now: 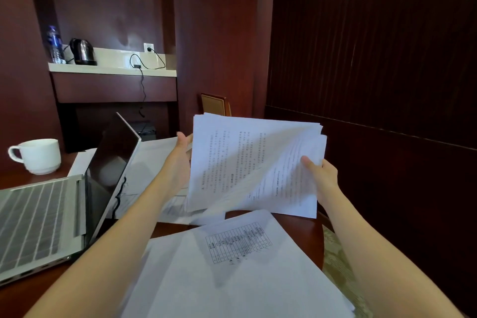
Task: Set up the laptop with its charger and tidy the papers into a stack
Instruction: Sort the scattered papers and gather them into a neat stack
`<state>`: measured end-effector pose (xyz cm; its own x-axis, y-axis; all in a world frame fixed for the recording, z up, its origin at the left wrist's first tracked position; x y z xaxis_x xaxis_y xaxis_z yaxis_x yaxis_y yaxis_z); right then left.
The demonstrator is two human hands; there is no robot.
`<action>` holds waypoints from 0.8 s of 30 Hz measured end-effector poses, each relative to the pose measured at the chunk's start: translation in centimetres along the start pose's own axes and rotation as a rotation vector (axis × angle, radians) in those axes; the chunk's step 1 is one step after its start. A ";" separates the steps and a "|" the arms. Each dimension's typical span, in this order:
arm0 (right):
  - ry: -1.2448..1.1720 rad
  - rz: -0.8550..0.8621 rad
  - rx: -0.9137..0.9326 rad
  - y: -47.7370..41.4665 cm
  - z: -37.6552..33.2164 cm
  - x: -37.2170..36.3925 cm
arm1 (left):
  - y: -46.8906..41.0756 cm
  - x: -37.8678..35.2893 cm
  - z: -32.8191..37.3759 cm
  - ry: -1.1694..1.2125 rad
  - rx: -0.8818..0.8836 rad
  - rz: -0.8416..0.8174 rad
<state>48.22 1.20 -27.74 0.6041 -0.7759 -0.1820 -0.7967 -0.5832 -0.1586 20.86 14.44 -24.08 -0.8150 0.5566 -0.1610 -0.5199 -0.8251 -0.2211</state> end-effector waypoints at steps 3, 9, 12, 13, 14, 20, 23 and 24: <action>-0.028 0.075 -0.022 -0.2 0.5 0.3 | 0.3 0.1 -0.9 -0.160 0.010 -0.111; 0.028 0.191 -0.074 -0.6 0.7 0.3 | 1.0 0.4 -3.9 -0.509 0.046 -0.473; 0.129 0.227 -0.058 -0.5 -0.1 0.0 | 1.3 0.1 -4.4 -0.587 0.062 -0.517; 0.176 0.226 -0.041 -0.6 -0.4 -0.2 | 1.4 0.1 -4.5 -0.570 0.080 -0.514; 0.215 0.221 -0.024 -0.6 -0.9 -0.3 | 1.3 0.3 -4.5 -0.549 0.098 -0.502; 0.306 0.145 0.127 -0.9 -3.5 -1.4 | 1.1 1.3 -4.7 -0.590 0.161 -0.386; 0.140 0.017 0.158 -0.5 -3.2 -1.9 | 0.5 1.8 -4.6 -0.560 0.112 -0.138; 0.080 -0.011 0.157 -0.2 -3.1 -1.9 | 0.3 2.0 -4.3 -0.496 0.084 -0.056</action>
<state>47.18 2.04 -24.39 0.6047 -0.7899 -0.1021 -0.7736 -0.5521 -0.3111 20.18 15.77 -28.64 -0.7983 0.5041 0.3296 -0.5682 -0.8118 -0.1345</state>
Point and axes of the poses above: each hand's wrist, its own y-axis away from the middle knuckle, its own x-axis out of the back of the hand, z = x × y, the point moved 6 cm from there along -y, towards the middle knuckle, and after that the axes turned 1 degree about -z, right-handed, at the moved point
